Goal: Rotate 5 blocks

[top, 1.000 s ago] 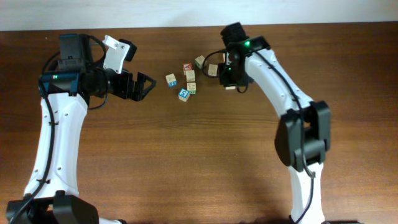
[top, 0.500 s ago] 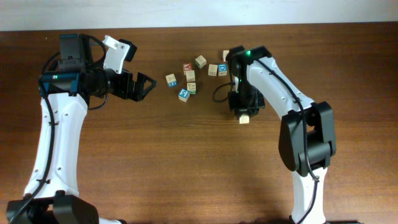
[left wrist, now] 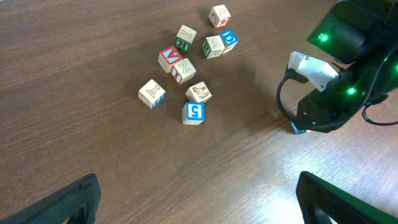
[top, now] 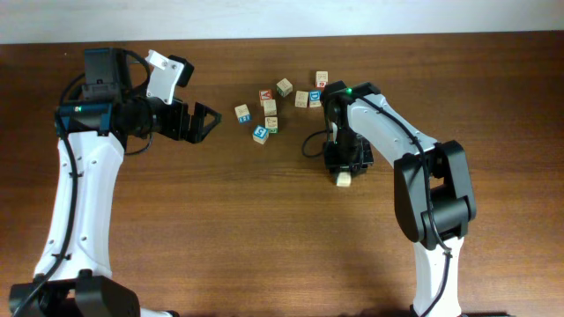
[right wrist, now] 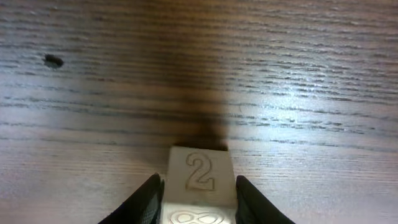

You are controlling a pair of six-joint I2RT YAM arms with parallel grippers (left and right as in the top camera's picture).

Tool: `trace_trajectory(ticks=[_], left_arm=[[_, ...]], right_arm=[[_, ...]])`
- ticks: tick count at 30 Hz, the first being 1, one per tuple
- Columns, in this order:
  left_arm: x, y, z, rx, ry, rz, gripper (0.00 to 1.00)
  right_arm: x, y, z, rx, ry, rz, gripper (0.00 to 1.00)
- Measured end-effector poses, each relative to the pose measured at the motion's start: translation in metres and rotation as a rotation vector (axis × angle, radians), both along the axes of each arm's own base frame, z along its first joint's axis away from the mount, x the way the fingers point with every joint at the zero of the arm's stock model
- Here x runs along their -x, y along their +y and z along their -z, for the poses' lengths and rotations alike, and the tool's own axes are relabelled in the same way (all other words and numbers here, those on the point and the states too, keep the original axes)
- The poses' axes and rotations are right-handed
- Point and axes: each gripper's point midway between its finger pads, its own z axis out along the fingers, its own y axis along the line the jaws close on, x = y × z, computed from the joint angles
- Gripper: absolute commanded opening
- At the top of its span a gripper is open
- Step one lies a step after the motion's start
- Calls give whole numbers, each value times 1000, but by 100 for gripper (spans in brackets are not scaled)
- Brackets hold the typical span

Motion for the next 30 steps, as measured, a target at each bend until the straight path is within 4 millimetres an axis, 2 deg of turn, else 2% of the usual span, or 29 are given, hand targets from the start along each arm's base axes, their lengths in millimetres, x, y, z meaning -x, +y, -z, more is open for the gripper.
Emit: trace_trajectory(ticks=[6,10,13,18,21,23,24,26,28,30], left_arm=[[0,0,0,0,0,0,99],[0,0,0,0,0,0,99],[0,0,0,0,0,0,99],[0,0,0,0,0,0,99],[0,0,0,0,0,0,99],[0,0,0,0,0,0,99],[0,0,0,0,1,0,99],[0,0,0,0,-2,0,99],[0,0,0,0,-1,0,99],[0,0,0,0,0,0,99]], right_arm=[[5,-2,-1,7,19,0,43],[2,-1,-9,4,18,-12,60],[-29,9,-40,-27,-83,-34,68],[-100,31,-107,-112,-384,-41,69],[-137,42,-128,-156,-548,-39,68],[-156,48,-137,-180,-632,-38,66],[-172,52,-145,-197,-706,-35,66],[-186,56,-151,-209,-767,-32,65],[-200,59,-148,-214,-810,-30,64],[-210,61,-132,-208,-812,-28,64]])
